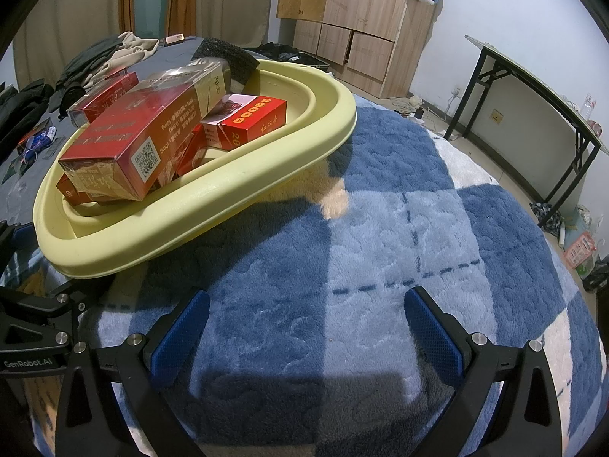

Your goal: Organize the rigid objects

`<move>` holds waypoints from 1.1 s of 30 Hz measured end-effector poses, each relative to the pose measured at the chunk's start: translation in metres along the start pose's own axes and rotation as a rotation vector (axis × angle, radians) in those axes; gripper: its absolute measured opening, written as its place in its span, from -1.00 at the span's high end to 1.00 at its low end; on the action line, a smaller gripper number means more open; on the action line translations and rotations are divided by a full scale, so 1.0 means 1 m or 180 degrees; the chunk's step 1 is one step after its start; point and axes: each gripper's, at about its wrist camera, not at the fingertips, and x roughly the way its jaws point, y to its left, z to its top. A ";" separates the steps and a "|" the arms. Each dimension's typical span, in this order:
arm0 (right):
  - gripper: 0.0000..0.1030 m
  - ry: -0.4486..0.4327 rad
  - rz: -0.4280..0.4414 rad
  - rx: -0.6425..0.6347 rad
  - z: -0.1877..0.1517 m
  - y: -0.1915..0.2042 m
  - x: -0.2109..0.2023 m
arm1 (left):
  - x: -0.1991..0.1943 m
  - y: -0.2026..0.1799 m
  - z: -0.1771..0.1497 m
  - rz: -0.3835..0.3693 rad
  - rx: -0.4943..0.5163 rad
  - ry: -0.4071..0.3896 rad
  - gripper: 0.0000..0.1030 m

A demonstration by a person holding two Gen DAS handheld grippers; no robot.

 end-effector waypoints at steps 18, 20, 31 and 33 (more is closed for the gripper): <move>-0.99 0.0000 0.0000 0.0000 0.000 0.000 0.000 | -0.001 -0.001 0.000 -0.0008 -0.0007 0.0001 -1.00; -0.99 0.0000 0.0000 0.0000 0.000 0.000 0.000 | -0.001 -0.003 0.000 0.0007 0.0005 0.0000 -1.00; -0.99 0.0000 -0.0001 0.0000 0.000 0.000 0.000 | -0.002 -0.005 -0.001 -0.0005 -0.0005 -0.0001 -1.00; -0.99 0.0000 0.0000 0.0001 0.000 0.000 0.000 | -0.002 -0.004 -0.001 -0.0003 -0.0004 -0.0001 -1.00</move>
